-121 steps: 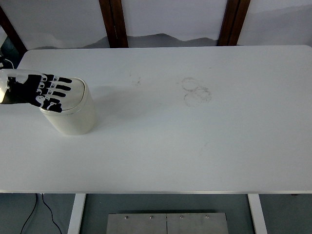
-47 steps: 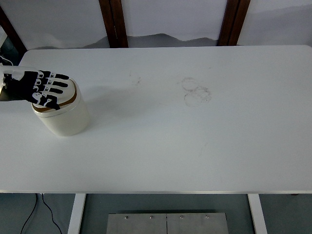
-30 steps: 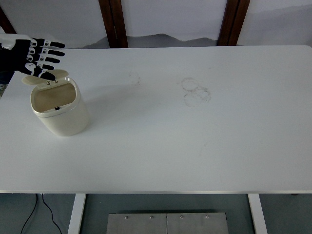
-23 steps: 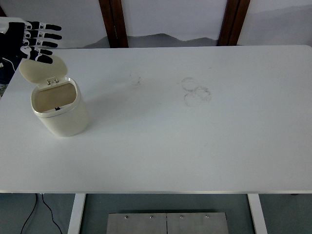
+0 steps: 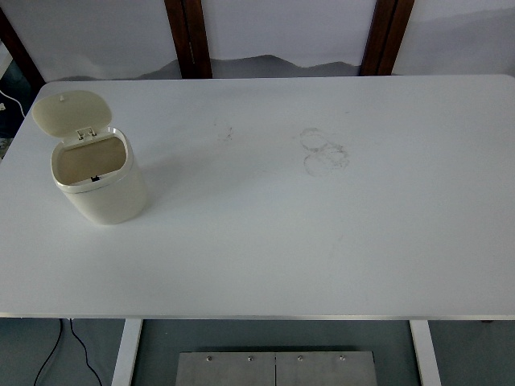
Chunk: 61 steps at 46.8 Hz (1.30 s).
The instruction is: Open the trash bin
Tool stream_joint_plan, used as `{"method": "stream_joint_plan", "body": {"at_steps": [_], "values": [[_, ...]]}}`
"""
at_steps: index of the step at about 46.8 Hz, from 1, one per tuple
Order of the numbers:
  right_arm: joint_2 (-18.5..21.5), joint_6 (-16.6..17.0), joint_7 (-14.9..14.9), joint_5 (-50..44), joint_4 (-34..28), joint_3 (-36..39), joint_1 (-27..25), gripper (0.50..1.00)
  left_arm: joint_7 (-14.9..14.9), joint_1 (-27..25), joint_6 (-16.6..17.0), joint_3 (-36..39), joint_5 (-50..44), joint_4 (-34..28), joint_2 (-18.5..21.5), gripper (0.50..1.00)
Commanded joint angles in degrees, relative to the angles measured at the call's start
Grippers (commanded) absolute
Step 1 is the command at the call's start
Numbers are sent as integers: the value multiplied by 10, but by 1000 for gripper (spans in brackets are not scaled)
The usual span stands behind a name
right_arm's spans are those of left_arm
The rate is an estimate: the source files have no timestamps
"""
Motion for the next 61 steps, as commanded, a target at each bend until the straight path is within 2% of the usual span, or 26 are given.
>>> {"method": "stream_joint_plan", "body": {"at_steps": [1, 9, 21, 34, 45, 61], "values": [[0, 0, 0, 0, 0, 0, 0, 995, -22, 0, 2, -3, -1, 22, -13, 1000], [0, 0, 0, 0, 0, 0, -1, 995, -45, 3, 3, -8, -33, 65, -37, 1000], [0, 0, 0, 0, 0, 0, -1, 995, -54, 25, 2, -9, -148, 127, -69, 1000], [0, 0, 0, 0, 0, 0, 0, 995, -82, 68, 2, -39, -168, 219, -122, 1000], [0, 0, 0, 0, 0, 0, 0, 995, -81, 136, 4, -120, -179, 236, -148, 1000], [0, 0, 0, 0, 0, 0, -1, 995, -82, 166, 9, -146, -182, 236, -157, 1000]]}}
